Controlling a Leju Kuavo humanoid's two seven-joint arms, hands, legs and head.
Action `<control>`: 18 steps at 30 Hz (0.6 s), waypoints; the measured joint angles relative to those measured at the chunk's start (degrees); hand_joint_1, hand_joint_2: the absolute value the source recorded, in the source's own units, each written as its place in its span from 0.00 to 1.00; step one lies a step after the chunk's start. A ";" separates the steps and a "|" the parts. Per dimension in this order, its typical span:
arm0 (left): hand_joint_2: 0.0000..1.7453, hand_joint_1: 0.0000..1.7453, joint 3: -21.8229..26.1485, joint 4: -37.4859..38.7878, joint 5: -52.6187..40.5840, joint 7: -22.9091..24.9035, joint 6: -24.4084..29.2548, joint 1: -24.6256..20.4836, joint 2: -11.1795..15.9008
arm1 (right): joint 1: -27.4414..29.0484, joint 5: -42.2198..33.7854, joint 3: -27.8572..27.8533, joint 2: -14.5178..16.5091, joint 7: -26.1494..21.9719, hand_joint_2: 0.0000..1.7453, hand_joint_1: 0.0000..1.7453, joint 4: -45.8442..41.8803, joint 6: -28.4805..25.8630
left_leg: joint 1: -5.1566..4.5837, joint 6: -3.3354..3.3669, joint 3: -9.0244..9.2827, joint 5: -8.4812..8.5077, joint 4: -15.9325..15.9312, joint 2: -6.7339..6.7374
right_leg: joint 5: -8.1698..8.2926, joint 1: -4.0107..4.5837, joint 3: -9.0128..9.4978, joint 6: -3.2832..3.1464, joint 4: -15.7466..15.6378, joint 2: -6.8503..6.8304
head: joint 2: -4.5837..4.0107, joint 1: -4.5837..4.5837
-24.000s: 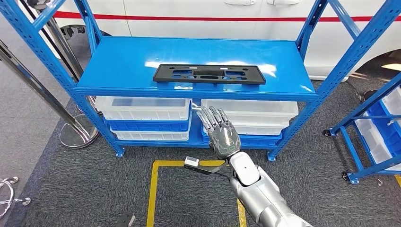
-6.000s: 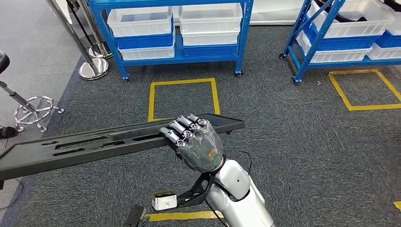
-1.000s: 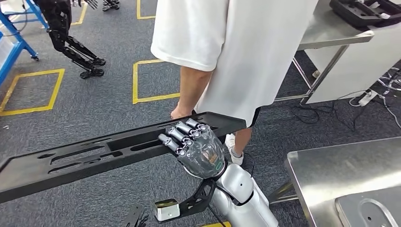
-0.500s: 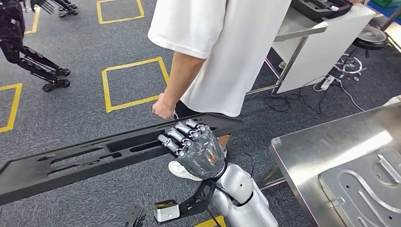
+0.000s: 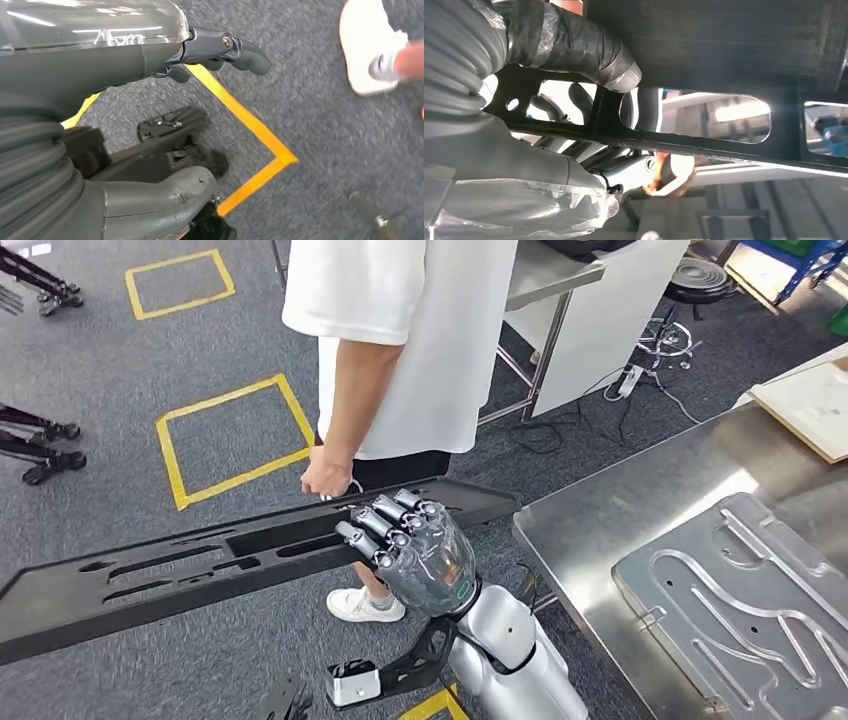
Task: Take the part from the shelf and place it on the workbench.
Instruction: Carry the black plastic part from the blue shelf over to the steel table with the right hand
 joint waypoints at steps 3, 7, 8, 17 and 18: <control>1.00 0.00 0.00 0.00 0.02 0.01 0.00 0.49 0.05 | 0.02 0.01 0.00 0.05 0.50 1.00 1.00 0.26 0.01 | 0.09 -0.27 -3.98 -2.49 8.28 -0.91 | -0.05 -0.05 -0.09 -0.09 0.32 2.02 | 0.00 0.00; 1.00 0.00 0.00 0.00 0.02 -0.01 0.00 0.56 0.11 | -0.07 0.02 0.00 0.06 1.04 1.00 1.00 0.36 0.01 | 0.86 -0.58 1.17 4.12 -3.29 -3.60 | -0.65 -0.35 -0.42 0.73 1.68 5.05 | 0.00 0.01; 1.00 0.00 0.00 0.00 0.02 -0.02 0.00 0.57 0.12 | -0.12 0.02 0.01 0.07 1.08 1.00 1.00 0.35 0.01 | 0.99 -0.58 2.10 4.62 -5.44 -4.60 | -0.72 -0.37 -0.72 1.08 2.02 5.65 | 0.00 0.01; 1.00 0.00 0.03 0.00 0.00 -0.07 0.03 0.61 0.07 | -0.26 0.02 0.01 -0.24 1.28 1.00 1.00 0.35 -0.01 | 0.51 1.85 2.68 5.07 -7.33 -0.27 | -7.15 -0.40 -8.05 3.27 15.53 0.42 | 0.00 0.14; 1.00 0.00 0.04 0.00 0.00 -0.07 0.03 0.68 0.09 | -0.22 0.02 0.01 -0.30 1.29 1.00 1.00 0.37 -0.01 | 0.43 1.91 2.71 4.99 -7.32 0.51 | -7.38 -0.44 -8.92 3.27 17.27 0.26 | 0.00 0.14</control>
